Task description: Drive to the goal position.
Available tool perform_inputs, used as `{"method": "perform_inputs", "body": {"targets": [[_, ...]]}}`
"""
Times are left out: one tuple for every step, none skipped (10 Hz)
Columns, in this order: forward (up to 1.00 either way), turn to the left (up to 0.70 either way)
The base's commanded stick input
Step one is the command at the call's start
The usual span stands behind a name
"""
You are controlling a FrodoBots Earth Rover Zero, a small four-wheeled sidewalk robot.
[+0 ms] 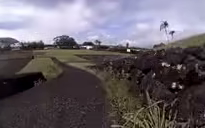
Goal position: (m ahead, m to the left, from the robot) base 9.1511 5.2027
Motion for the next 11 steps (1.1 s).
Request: {"method": "perform_inputs", "body": {"targets": [[0.50, 0.50], [0.50, 0.50], [0.50, 0.50], [0.50, 0.50], [0.50, 0.50], [0.50, 0.50], [0.50, 0.03], [0.50, 0.00], [0.50, 0.00], [0.50, 0.00], [0.50, 0.00]]}}
